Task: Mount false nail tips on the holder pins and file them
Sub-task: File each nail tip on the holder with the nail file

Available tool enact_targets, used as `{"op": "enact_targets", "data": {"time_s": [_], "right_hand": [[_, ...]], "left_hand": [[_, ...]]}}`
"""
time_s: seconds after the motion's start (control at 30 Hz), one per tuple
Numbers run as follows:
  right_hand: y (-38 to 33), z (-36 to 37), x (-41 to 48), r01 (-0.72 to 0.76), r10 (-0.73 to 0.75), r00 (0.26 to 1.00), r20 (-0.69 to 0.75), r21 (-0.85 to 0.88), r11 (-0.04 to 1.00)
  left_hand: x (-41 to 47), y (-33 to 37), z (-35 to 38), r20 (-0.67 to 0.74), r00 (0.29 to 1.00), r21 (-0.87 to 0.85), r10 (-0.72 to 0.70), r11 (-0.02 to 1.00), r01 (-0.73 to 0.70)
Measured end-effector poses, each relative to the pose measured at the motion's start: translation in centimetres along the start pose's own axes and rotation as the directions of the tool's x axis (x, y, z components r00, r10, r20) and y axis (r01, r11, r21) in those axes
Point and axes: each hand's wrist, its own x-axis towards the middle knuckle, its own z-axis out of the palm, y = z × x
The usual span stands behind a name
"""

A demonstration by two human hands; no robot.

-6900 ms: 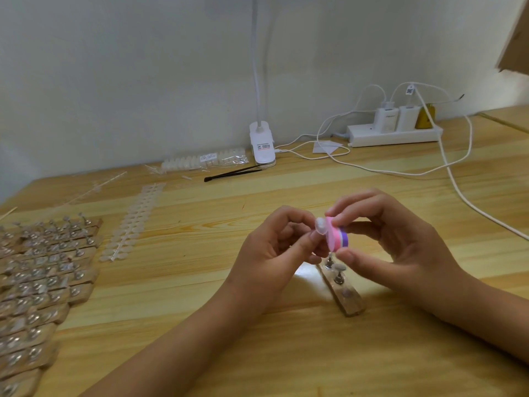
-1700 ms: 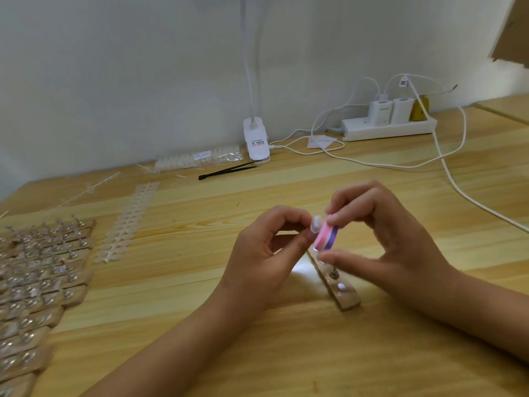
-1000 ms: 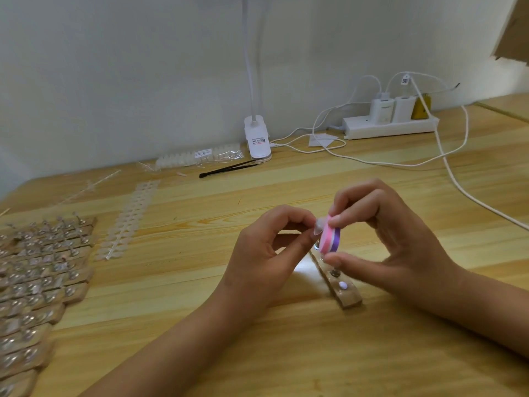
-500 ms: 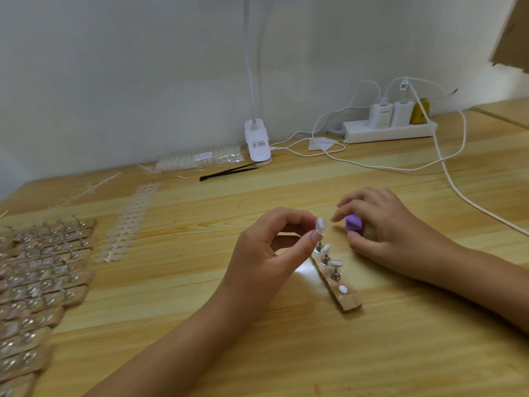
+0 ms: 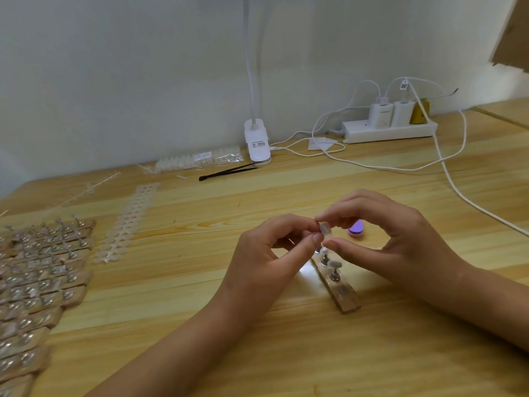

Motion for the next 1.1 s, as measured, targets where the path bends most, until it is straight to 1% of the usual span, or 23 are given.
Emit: {"op": "enact_targets", "data": {"time_s": [0.1, 0.2, 0.4, 0.5, 0.7, 0.83, 0.93, 0.97, 1.0, 1.03, 1.1], "right_hand": [[0.1, 0.0, 0.0, 0.000, 0.001, 1.000, -0.028, 0.028, 1.000], [0.0, 0.0, 0.0, -0.012, 0.017, 0.999, -0.050, 0.099, 0.995], [0.1, 0.2, 0.0, -0.127, 0.127, 0.992, 0.018, 0.239, 0.963], [0.1, 0.1, 0.0, -0.136, 0.132, 0.991, 0.032, 0.238, 0.962], [0.2, -0.1, 0.1, -0.102, 0.096, 0.994, 0.041, 0.175, 0.979], [0.1, -0.1, 0.0, 0.008, -0.008, 1.000, -0.004, 0.011, 1.000], [0.1, -0.3, 0.0, 0.125, -0.131, 0.991, -0.025, -0.155, 0.980], [0.2, -0.4, 0.1, 0.144, -0.151, 0.988, -0.027, -0.175, 0.974], [0.3, -0.6, 0.1, 0.132, -0.139, 0.990, -0.037, -0.149, 0.980], [0.3, -0.8, 0.2, 0.090, -0.095, 0.994, -0.058, -0.075, 0.993], [0.3, -0.9, 0.3, -0.046, 0.060, 0.994, -0.093, 0.146, 0.988]], "left_hand": [[0.0, 0.2, 0.0, 0.033, 0.999, 0.014, 0.019, 1.000, -0.019], [-0.1, 0.4, 0.0, 0.055, 0.998, -0.013, 0.028, 1.000, -0.027], [0.0, 0.3, -0.1, 0.056, 0.998, -0.035, 0.014, 0.999, -0.012], [0.0, 0.2, -0.1, 0.045, 0.999, -0.020, 0.013, 1.000, -0.012], [0.1, 0.2, -0.1, 0.036, 0.996, 0.080, 0.078, 0.993, -0.081], [0.0, 0.2, 0.0, 0.030, 0.995, 0.113, 0.094, 0.989, -0.097], [-0.2, 0.2, 0.0, 0.020, 0.997, 0.108, 0.075, 0.991, -0.077], [-0.2, 0.2, 0.0, 0.011, 0.998, 0.094, 0.065, 0.993, -0.066], [-0.1, 0.2, 0.0, 0.005, 0.998, 0.078, 0.059, 0.995, -0.059], [-0.1, 0.1, 0.0, 0.004, 0.998, 0.064, 0.058, 0.996, -0.058], [0.0, 0.1, 0.0, 0.014, 0.998, 0.037, 0.067, 0.997, -0.068]]}}
